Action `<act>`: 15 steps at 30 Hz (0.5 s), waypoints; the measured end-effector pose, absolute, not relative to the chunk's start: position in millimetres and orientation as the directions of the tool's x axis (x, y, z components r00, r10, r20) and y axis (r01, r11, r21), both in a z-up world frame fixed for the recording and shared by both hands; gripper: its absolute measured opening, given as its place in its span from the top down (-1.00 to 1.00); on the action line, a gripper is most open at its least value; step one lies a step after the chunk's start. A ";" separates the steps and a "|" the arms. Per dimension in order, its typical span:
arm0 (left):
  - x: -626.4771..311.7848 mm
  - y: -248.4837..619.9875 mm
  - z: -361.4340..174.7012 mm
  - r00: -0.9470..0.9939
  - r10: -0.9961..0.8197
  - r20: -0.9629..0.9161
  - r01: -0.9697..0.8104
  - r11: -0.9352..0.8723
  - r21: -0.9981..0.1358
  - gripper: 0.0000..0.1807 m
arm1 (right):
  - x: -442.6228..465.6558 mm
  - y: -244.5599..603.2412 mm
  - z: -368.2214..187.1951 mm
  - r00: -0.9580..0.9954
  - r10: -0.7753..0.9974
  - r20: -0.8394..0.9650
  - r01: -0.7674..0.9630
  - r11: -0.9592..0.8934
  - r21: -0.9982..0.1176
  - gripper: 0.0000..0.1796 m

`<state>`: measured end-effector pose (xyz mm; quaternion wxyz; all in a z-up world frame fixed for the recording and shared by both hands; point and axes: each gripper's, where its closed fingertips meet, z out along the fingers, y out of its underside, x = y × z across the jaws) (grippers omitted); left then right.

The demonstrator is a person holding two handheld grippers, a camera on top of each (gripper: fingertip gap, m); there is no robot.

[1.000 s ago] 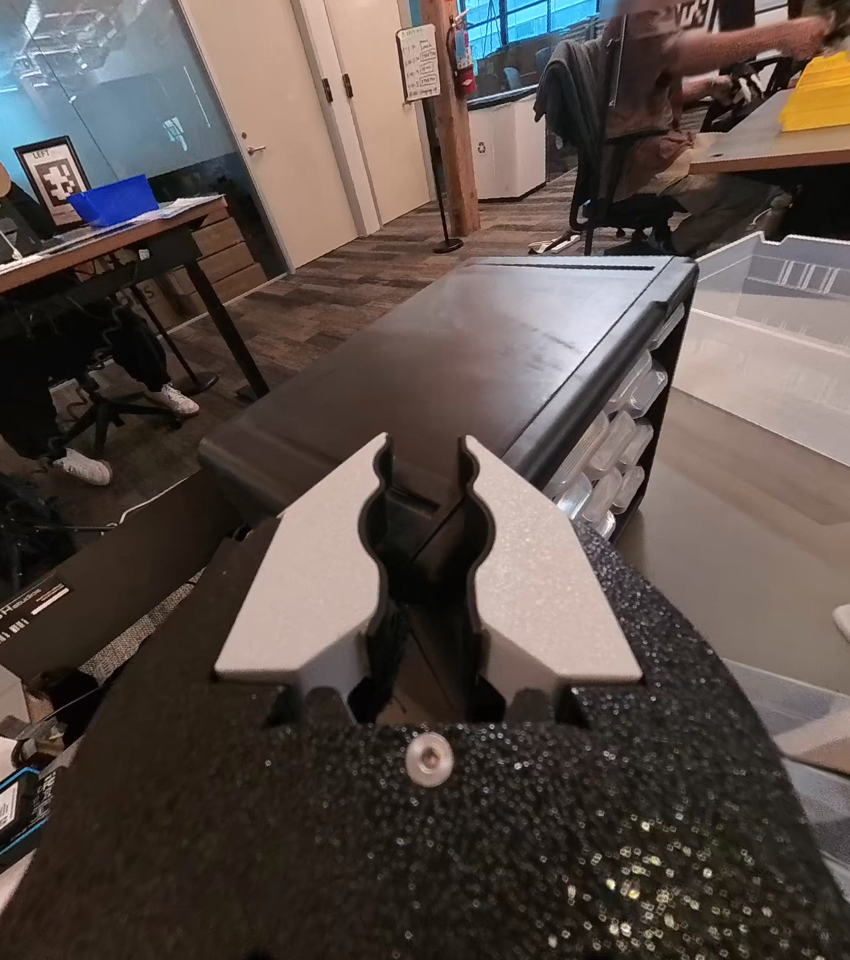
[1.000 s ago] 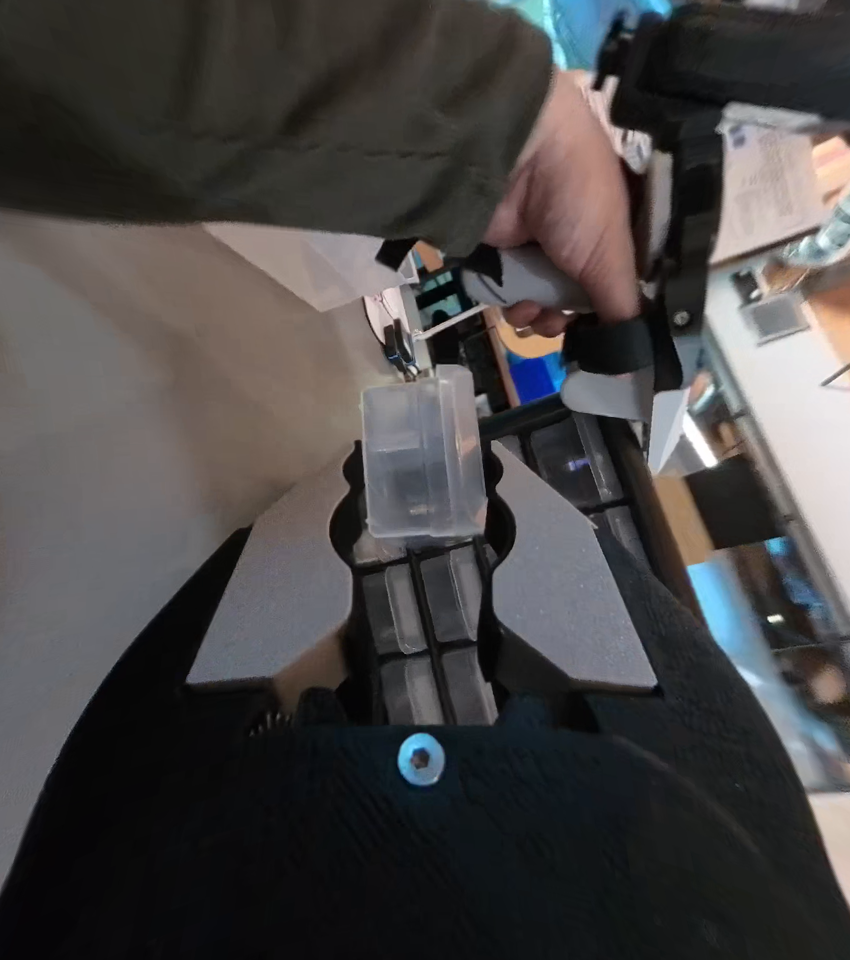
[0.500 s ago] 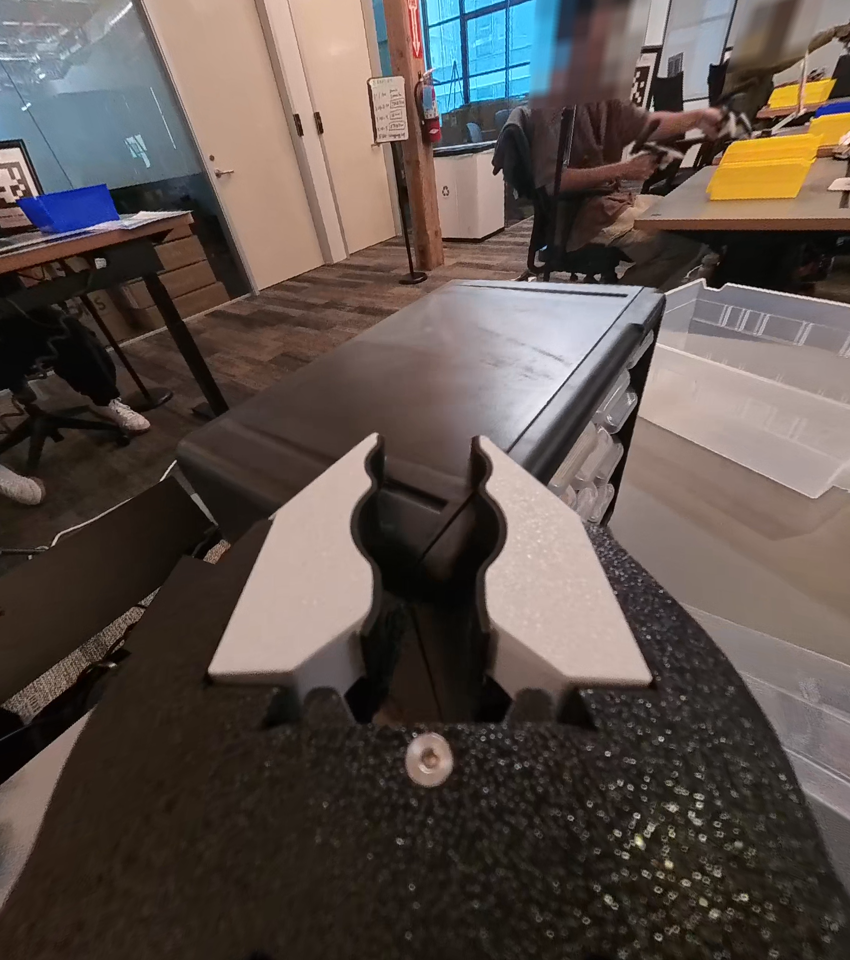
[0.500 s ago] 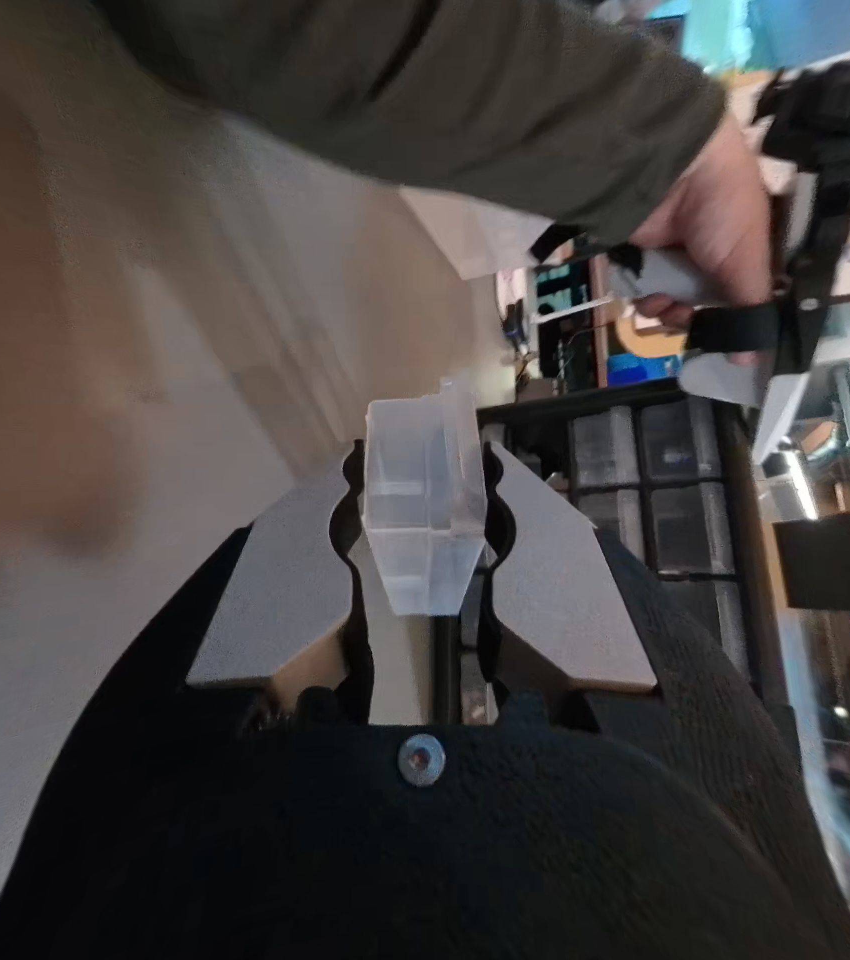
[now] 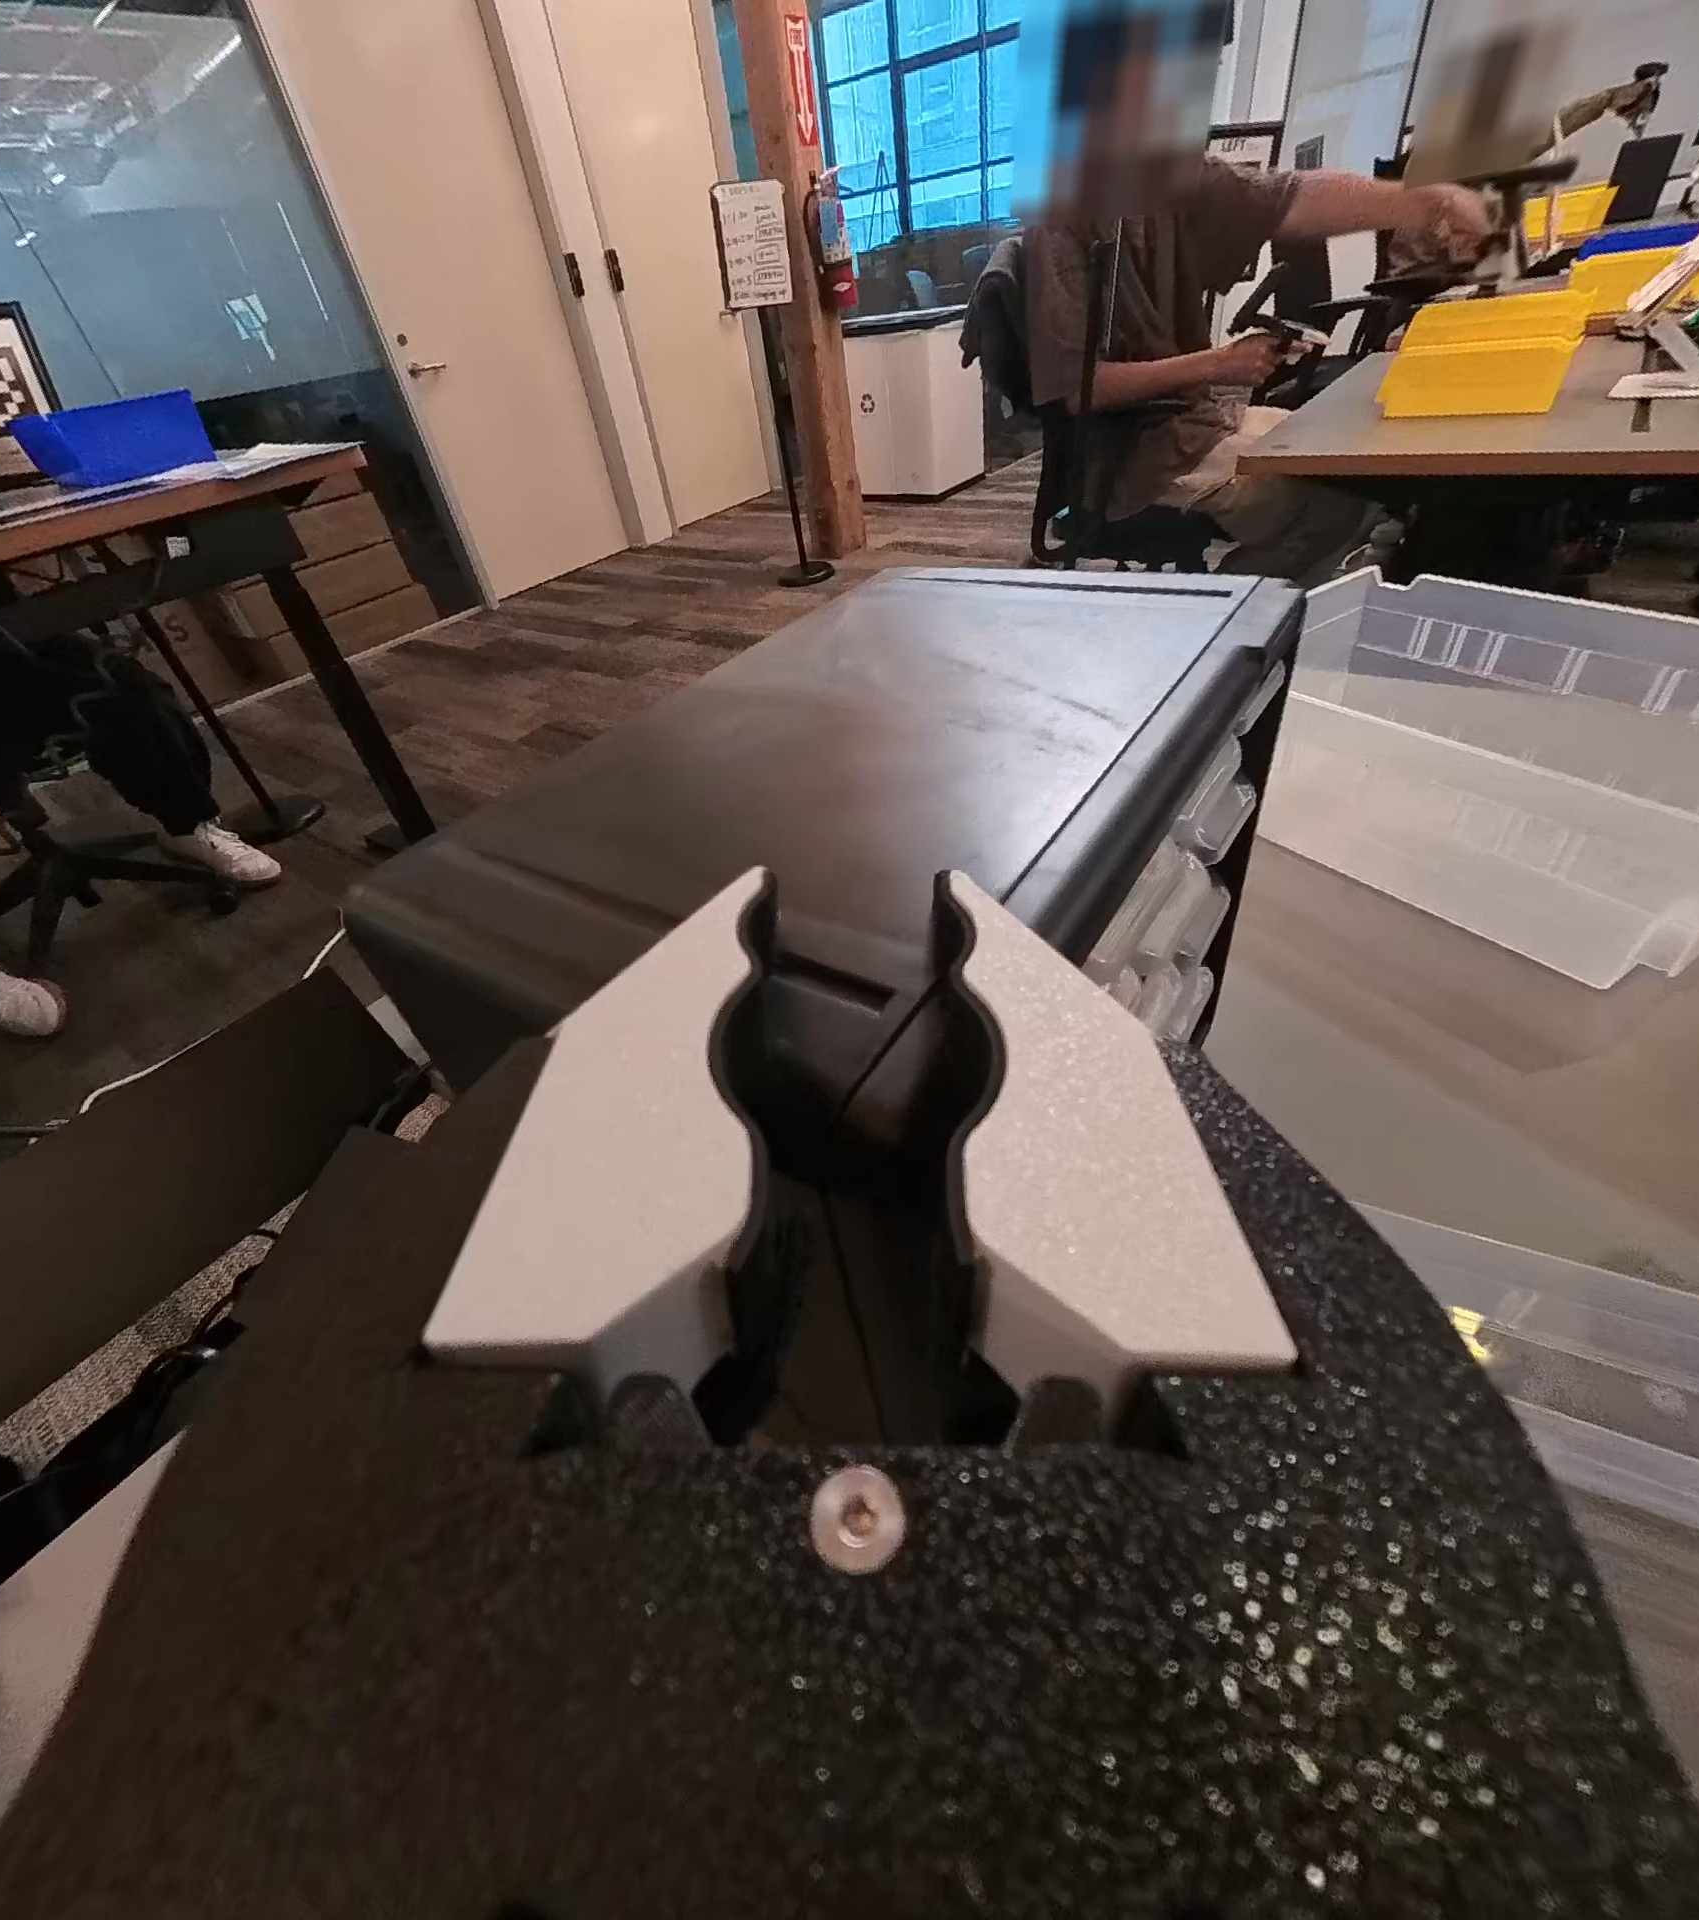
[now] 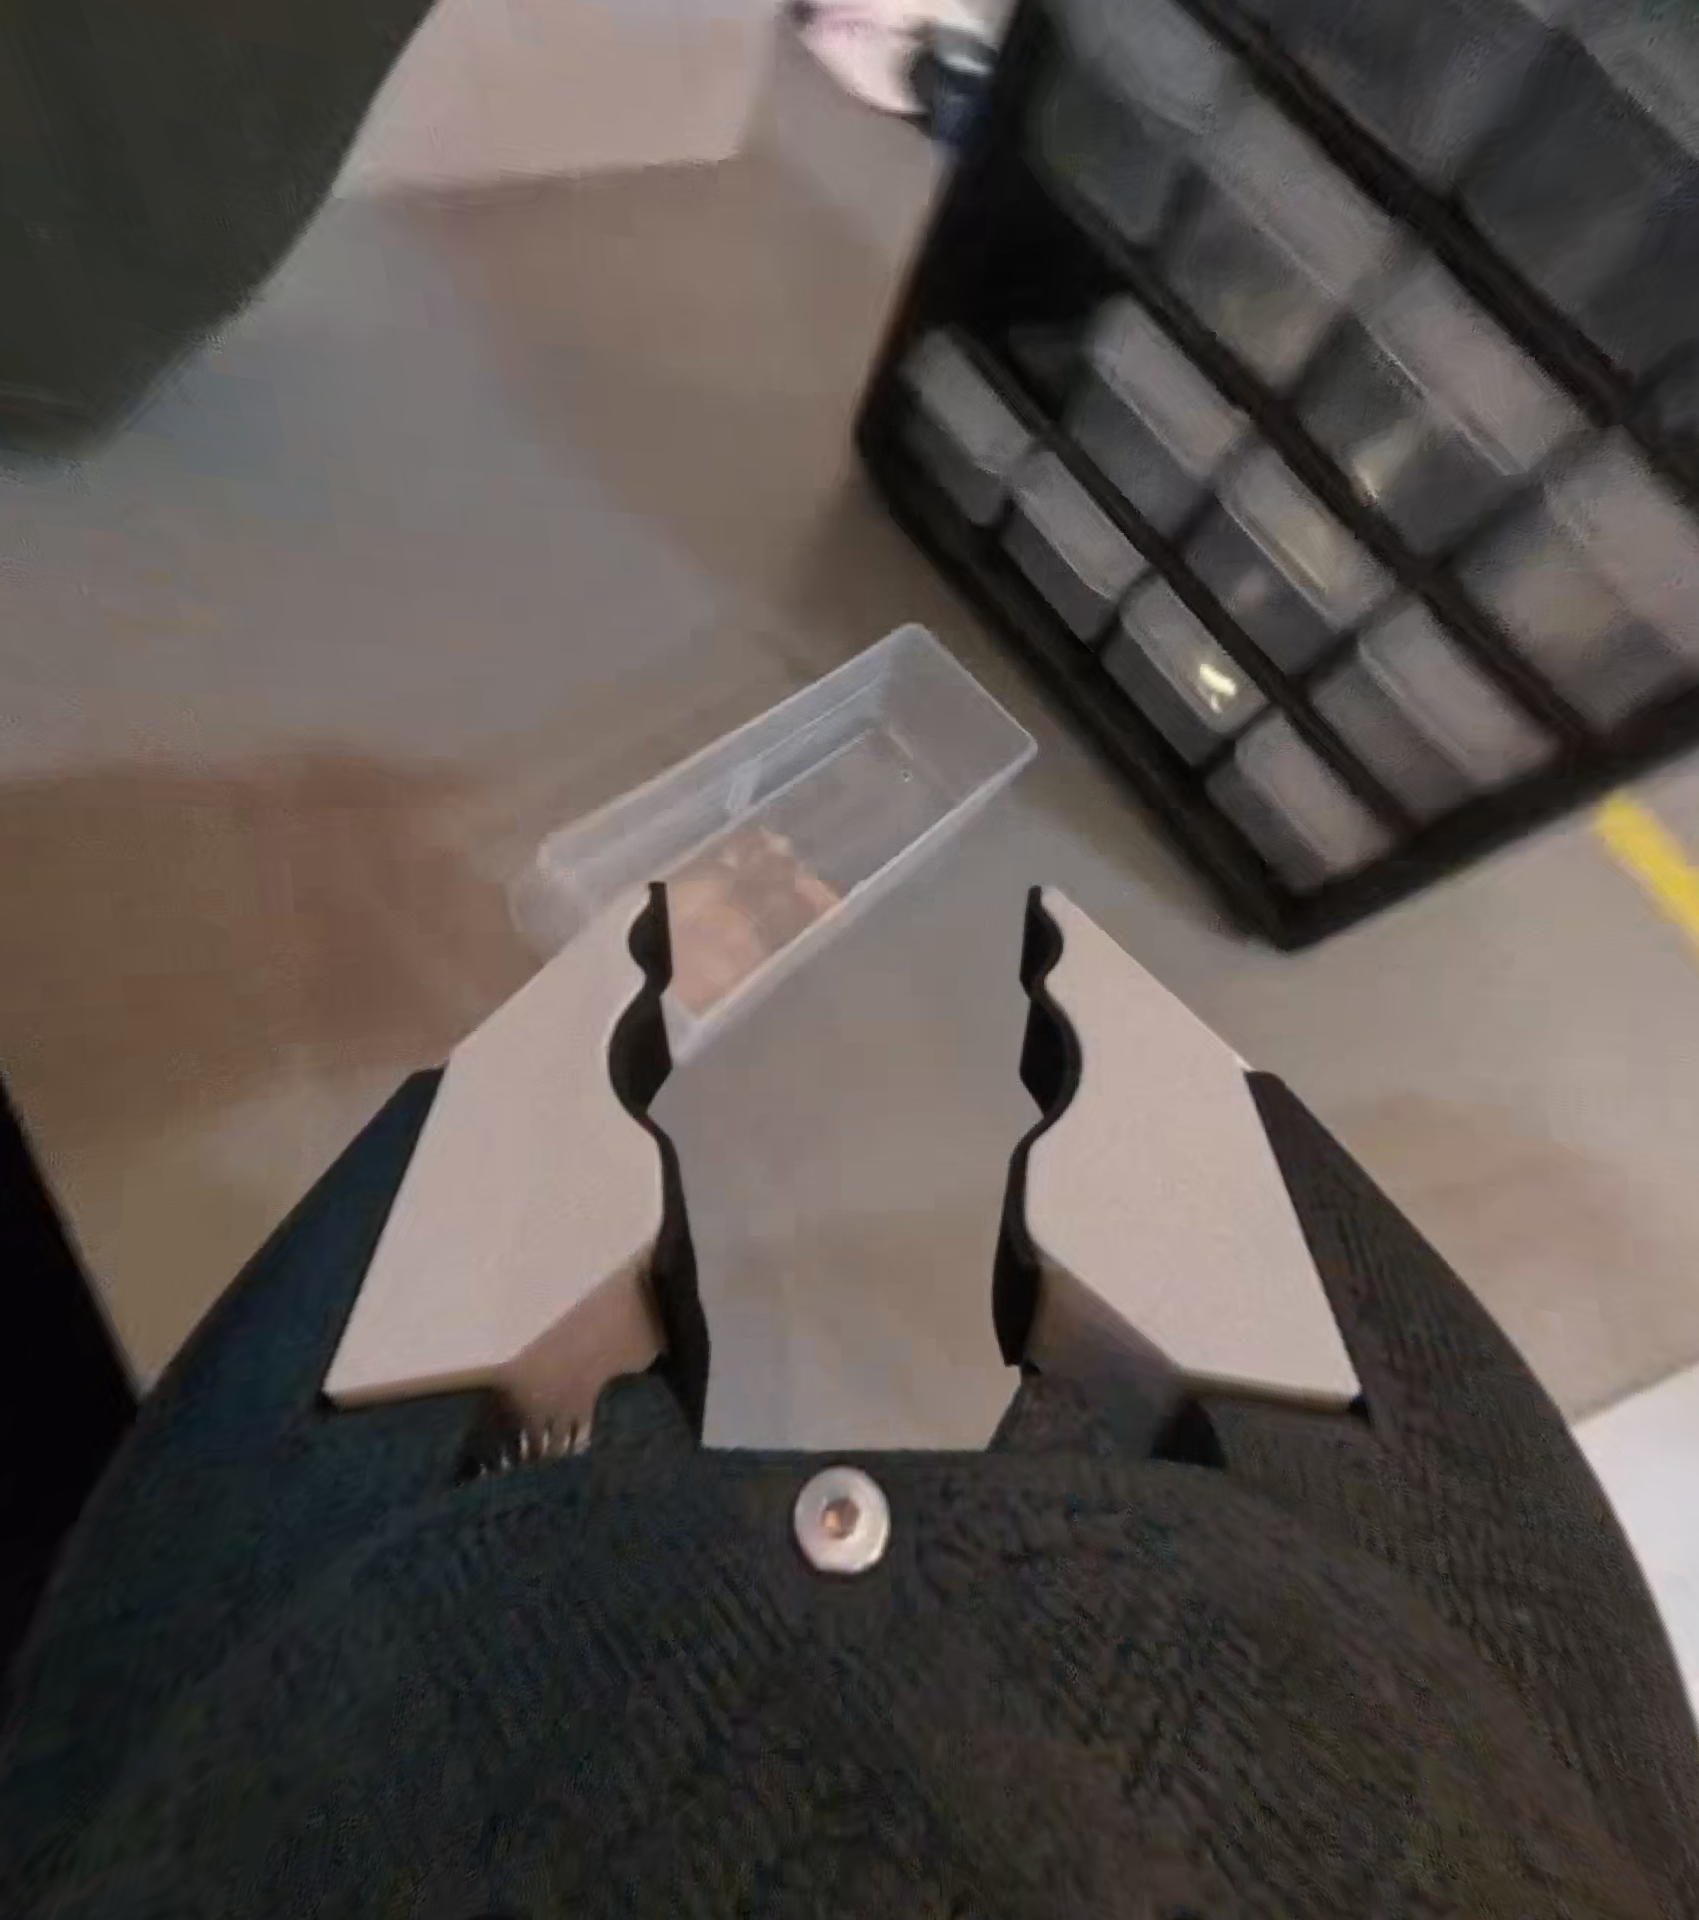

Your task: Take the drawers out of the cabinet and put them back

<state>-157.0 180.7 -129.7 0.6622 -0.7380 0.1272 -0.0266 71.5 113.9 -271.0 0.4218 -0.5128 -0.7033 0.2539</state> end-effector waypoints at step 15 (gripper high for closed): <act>-155.9 182.8 -129.0 0.966 -0.200 -0.162 -0.185 -0.105 -0.977 0.67 | 34.9 145.5 -331.2 0.229 0.972 0.050 0.757 -0.145 -0.637 0.92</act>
